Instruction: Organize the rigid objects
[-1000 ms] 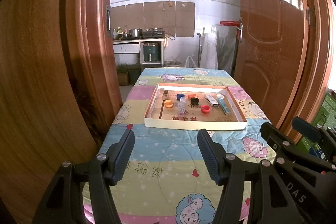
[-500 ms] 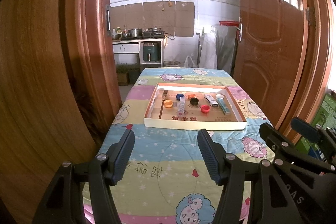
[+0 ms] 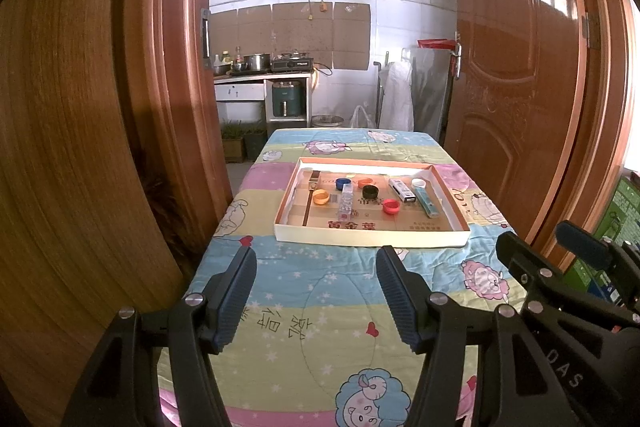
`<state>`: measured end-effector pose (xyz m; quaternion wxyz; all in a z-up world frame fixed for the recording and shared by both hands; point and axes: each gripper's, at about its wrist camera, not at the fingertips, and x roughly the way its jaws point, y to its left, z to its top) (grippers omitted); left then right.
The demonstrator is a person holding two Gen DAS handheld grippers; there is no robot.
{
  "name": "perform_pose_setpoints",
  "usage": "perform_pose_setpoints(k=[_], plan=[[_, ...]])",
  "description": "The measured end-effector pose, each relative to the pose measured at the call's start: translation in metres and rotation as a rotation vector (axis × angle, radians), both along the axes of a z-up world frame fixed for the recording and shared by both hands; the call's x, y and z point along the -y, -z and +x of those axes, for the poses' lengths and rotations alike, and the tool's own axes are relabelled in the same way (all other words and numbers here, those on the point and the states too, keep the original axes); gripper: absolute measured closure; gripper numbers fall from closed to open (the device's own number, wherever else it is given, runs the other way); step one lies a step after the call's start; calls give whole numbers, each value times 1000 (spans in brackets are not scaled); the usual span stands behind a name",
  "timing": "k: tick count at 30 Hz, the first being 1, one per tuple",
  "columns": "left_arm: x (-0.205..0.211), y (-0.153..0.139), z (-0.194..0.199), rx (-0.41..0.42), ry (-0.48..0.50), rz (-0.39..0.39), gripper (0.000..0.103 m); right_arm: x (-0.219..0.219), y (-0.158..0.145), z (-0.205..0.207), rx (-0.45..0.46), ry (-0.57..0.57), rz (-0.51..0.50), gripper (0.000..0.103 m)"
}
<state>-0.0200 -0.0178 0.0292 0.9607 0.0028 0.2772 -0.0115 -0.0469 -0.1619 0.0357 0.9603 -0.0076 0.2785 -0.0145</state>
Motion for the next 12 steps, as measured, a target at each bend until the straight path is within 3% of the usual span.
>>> perform_pose_setpoints(k=[12], plan=[[-1, 3, 0, -7, -22, 5, 41, -1, 0, 0, -2, 0, 2, 35]])
